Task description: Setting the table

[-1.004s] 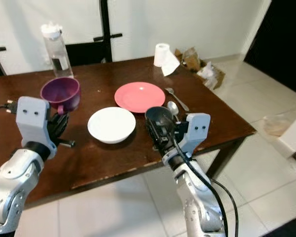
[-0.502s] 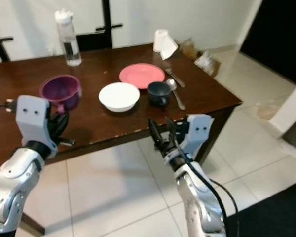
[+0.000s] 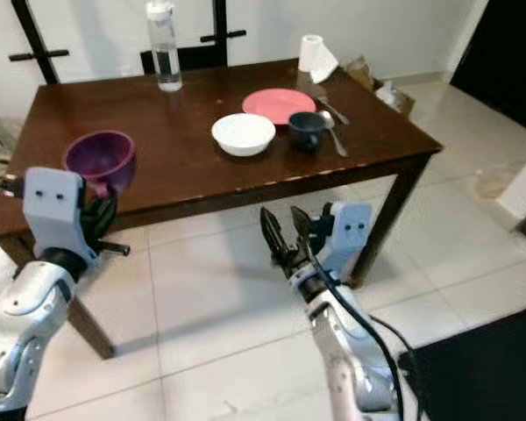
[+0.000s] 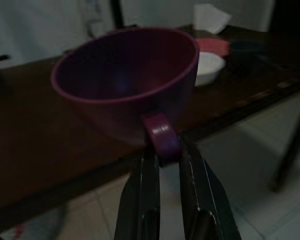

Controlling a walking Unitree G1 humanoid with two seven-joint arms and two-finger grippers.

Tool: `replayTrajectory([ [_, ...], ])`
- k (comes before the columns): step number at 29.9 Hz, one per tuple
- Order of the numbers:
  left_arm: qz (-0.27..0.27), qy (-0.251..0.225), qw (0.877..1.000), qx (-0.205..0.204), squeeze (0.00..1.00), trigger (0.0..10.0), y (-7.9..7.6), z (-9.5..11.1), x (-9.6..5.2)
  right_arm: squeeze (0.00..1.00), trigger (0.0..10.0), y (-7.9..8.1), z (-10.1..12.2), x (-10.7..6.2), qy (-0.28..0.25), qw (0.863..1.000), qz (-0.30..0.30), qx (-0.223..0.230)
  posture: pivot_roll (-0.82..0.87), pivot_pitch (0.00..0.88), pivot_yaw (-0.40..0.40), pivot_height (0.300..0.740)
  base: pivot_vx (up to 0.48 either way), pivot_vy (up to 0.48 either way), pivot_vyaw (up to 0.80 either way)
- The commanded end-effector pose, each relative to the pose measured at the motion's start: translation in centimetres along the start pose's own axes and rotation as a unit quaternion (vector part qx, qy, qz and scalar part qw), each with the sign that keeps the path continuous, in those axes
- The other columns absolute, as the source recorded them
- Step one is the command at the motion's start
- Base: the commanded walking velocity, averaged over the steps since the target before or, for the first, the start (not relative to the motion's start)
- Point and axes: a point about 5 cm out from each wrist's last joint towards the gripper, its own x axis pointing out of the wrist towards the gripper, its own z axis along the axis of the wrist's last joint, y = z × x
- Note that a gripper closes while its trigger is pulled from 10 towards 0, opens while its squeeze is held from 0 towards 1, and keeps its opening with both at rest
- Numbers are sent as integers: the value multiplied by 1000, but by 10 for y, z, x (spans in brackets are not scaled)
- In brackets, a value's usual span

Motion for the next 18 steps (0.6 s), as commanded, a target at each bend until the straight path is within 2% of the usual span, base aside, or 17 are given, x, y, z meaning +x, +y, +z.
replayTrajectory([
  [1, 10, 6, 1000, 3, 0, 10000, 5, -3, -2, 0, 10000, 3, -2, -1, 2, 1000, 4, 7, 77, 124, 75, 740, -326, 0, 0],
  [6, 10, 8, 1000, 4, 0, 10000, 5, -4, -2, 0, 10000, 3, -2, -1, 2, 1000, 4, 8, 77, 124, 75, 740, -285, 0, 0],
  [18, 9, 26, 1000, 10, 0, 10000, 4, -10, -1, 0, 10000, 1, -2, -1, 1, 1000, -1, 13, 75, 126, 75, 740, 0, 0, 0],
])
